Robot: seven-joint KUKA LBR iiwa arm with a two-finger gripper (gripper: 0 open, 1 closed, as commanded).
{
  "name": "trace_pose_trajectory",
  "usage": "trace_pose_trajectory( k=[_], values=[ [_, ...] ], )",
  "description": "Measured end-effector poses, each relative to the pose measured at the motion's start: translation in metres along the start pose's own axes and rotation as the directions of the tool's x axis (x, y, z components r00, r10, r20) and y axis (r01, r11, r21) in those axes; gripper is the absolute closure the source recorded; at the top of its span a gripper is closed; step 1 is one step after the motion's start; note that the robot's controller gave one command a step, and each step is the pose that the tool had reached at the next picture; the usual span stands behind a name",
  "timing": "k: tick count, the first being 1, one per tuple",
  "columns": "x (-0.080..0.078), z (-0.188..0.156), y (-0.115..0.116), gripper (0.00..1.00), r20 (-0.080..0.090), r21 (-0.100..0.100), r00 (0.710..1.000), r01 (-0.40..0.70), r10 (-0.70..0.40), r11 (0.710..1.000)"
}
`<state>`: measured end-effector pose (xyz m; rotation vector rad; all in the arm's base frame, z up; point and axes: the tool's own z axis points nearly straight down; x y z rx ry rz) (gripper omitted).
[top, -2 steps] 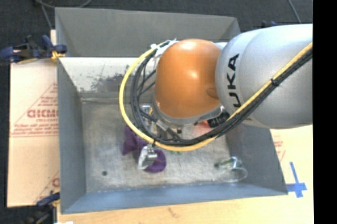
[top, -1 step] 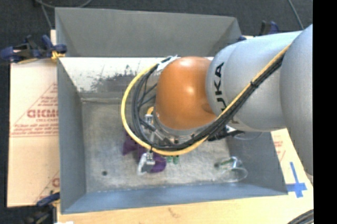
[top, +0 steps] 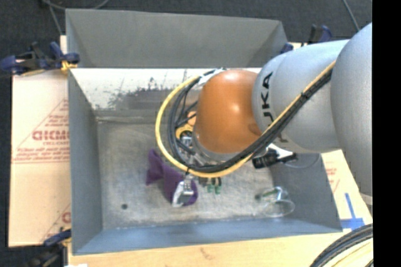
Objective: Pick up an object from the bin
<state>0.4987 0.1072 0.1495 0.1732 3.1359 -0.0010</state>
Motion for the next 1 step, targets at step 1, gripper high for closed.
trace_pose_trajectory(
  k=[1],
  values=[
    [-0.0176, 0.0086, 0.0024, 0.00, 0.002, -0.003, 0.987, -0.158, 0.158, 0.987]
  ],
)
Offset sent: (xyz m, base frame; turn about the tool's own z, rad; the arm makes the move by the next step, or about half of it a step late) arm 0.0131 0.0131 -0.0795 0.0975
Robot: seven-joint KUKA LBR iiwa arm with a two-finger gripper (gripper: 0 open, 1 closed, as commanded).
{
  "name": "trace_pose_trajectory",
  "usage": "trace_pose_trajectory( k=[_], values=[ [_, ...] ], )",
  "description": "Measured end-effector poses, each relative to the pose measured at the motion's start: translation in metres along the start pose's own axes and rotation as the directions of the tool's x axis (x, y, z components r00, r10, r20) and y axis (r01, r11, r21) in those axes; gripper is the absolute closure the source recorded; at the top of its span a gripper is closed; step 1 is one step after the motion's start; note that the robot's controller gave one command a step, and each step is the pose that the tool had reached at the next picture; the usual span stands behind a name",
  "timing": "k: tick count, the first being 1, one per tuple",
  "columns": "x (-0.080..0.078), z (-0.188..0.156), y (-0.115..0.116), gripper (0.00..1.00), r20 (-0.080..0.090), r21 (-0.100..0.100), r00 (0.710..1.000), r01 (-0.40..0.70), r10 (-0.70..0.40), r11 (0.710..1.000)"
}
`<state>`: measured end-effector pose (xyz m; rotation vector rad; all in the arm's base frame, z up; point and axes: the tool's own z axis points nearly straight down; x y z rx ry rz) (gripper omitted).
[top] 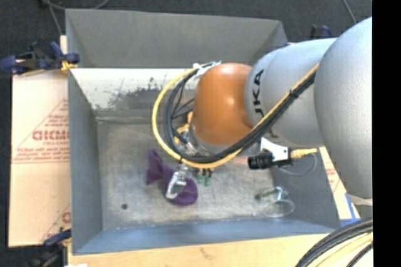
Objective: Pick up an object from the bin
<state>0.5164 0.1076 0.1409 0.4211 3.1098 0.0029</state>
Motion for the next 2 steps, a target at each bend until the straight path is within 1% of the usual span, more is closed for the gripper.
trace_pose_trajectory(
  k=[1, 2],
  values=[
    [0.0039, 0.0613, 0.0085, 0.00, 0.004, 0.000, 0.999, 0.054, -0.054, 0.999],
    [0.0048, 0.0580, 0.0086, 1.00, -0.001, 0.000, 0.999, 0.055, -0.055, 0.999]
  ],
)
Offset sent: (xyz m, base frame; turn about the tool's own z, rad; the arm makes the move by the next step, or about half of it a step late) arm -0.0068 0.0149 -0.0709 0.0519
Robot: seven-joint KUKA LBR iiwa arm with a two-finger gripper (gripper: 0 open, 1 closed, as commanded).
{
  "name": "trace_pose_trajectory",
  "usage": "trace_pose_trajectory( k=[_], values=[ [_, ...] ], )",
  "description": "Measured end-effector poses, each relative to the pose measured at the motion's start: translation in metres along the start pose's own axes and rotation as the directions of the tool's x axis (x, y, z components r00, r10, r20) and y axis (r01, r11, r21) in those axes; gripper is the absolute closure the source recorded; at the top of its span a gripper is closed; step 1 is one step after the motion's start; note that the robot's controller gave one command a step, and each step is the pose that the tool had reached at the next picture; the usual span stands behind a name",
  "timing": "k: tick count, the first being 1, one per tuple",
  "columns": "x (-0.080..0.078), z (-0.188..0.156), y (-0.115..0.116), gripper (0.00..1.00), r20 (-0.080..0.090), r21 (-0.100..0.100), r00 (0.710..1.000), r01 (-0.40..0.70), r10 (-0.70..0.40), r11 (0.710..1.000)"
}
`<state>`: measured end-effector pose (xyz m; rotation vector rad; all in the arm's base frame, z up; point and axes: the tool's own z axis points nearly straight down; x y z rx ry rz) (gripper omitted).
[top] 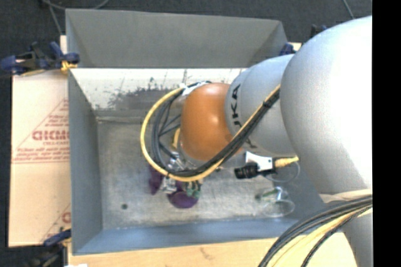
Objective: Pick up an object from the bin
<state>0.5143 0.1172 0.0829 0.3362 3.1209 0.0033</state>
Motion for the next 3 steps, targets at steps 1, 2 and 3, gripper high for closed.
trace_pose_trajectory(
  k=[1, 2, 3],
  values=[
    [0.000, 0.000, 0.000, 1.00, 0.000, 0.000, 1.000, 0.000, 0.000, 1.000],
    [0.001, -0.004, -0.001, 1.00, -0.004, 0.002, 1.000, -0.001, 0.001, 1.000],
    [0.002, -0.024, -0.001, 1.00, -0.009, 0.004, 1.000, -0.002, 0.002, 1.000]
  ],
)
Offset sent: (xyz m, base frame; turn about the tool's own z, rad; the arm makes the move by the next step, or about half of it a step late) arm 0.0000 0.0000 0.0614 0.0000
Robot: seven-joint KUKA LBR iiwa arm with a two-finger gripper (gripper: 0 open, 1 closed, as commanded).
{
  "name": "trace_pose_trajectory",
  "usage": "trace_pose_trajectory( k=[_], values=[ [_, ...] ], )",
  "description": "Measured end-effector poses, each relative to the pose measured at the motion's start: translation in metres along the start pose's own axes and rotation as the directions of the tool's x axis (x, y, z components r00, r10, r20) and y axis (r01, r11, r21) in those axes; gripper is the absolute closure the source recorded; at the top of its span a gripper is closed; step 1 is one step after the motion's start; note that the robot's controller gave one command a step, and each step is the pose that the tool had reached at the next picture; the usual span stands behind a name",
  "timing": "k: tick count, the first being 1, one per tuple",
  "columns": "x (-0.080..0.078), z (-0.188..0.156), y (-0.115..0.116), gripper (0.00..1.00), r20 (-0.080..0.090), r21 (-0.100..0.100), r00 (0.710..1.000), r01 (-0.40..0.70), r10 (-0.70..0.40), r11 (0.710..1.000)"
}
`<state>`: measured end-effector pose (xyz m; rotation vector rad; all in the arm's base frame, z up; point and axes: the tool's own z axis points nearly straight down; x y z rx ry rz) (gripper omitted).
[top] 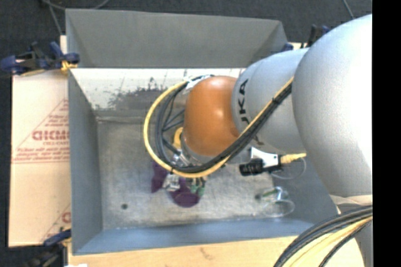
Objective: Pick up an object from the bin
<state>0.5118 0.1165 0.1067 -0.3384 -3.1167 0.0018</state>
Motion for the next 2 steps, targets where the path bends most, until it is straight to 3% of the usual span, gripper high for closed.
trace_pose_trajectory(
  k=[2],
  values=[
    [-0.002, -0.029, 0.001, 1.00, 0.009, -0.004, 1.000, -0.001, 0.001, 1.000]
  ],
)
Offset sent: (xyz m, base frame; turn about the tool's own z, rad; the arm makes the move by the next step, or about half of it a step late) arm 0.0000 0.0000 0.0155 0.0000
